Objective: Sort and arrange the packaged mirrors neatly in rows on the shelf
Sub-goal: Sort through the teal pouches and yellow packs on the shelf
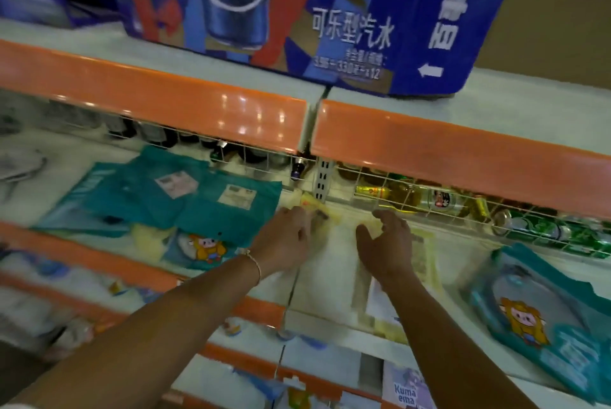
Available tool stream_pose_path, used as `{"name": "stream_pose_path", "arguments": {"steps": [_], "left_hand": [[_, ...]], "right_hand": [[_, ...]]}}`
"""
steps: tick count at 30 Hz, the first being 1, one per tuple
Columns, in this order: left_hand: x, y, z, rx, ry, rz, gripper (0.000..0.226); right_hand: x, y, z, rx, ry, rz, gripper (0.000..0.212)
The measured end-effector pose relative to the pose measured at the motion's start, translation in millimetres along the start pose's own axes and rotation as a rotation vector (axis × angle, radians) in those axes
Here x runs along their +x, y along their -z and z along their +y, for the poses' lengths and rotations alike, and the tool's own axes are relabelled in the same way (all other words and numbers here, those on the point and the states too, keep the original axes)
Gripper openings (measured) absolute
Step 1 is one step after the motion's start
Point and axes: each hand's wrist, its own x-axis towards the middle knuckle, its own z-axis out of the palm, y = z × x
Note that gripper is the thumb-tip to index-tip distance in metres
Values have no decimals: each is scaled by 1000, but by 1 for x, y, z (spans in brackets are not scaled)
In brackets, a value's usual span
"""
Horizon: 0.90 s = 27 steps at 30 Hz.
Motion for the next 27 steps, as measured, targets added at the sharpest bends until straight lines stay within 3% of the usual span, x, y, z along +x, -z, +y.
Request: {"name": "stream_pose_path", "arguments": {"steps": [3,6,12,16,23,27], "left_hand": [[-5,23,-36,-9,25,10,33],[-4,39,-73,-13,9,4,26],[2,56,-116,-110,-45,-196,35],[4,54,-124,-135,-93,-227,36],[16,48,-116,-138,-110,-89,26],[23,46,-104,-103,-90,-74,23]], "right_hand": [[-5,-39,-25,36,-52,-64,46],[-9,-72,-47,25,-105,-111,49],[-9,-127,-59,-105,-252,-158,66],[-9,-135,-62,-175,-358,-162,72],[2,-122,-64,-28,-454,-220,50],[11,-112,-49,375,-599,-279,24]]}}
